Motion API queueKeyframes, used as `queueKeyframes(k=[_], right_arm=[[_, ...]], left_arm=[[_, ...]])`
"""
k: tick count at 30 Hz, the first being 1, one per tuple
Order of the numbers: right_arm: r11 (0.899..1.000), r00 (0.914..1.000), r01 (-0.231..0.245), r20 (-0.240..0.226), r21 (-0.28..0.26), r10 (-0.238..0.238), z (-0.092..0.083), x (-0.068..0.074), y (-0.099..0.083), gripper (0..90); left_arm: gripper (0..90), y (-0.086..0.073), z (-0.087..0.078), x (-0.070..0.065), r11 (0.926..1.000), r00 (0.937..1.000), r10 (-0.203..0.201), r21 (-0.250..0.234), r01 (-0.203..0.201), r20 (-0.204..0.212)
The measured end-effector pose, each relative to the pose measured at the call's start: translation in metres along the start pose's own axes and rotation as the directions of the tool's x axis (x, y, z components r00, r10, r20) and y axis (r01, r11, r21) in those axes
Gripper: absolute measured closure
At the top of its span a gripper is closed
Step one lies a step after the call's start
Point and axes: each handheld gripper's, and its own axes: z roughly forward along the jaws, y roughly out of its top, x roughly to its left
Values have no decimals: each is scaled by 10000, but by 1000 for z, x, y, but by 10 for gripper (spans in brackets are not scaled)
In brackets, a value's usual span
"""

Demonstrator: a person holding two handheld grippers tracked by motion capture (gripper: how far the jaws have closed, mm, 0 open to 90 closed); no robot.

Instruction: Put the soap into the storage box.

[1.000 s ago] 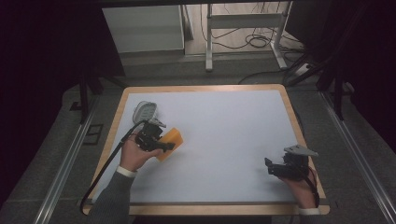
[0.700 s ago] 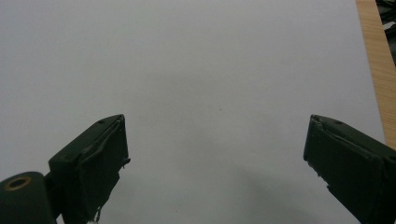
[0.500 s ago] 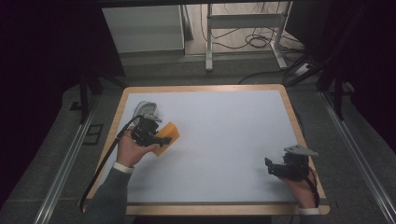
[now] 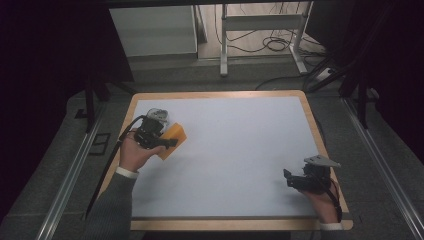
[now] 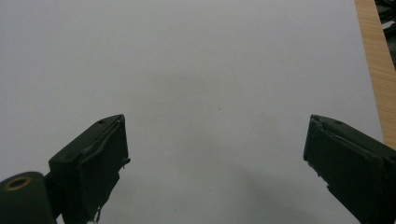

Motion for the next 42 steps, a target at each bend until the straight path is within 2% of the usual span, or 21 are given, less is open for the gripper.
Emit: queueKeyframes(k=[10, 13, 21, 25, 38, 42], right_arm=[[10000, 10000, -7, 19, 43, 7, 1, -1, -1, 66], [10000, 10000, -56, 8, 12, 56, 0, -2, 0, 66], [10000, 10000, -51, 41, -13, 51, -1, -2, 0, 66], [10000, 10000, -65, 36, -17, 65, -2, -2, 0, 66], [10000, 10000, -85, 31, 3, 85, -1, -2, 0, 66], [10000, 10000, -74, 30, 46, 74, 0, -3, 0, 66]], left_arm=[[610, 6, -2, 10, 9999, 9999, -158, -25, 158, 10], [610, 9, -4, 12, 9998, 9998, -144, -119, 143, -139], [610, 14, -7, 20, 9995, 9994, -288, -139, 285, -216], [610, 16, -8, 21, 9996, 9983, -212, -189, 202, -543], [610, 22, -5, 37, 9981, 9960, -610, -122, 603, -653], [610, 23, -4, 43, 9970, 9956, -759, -169, 751, -557]])
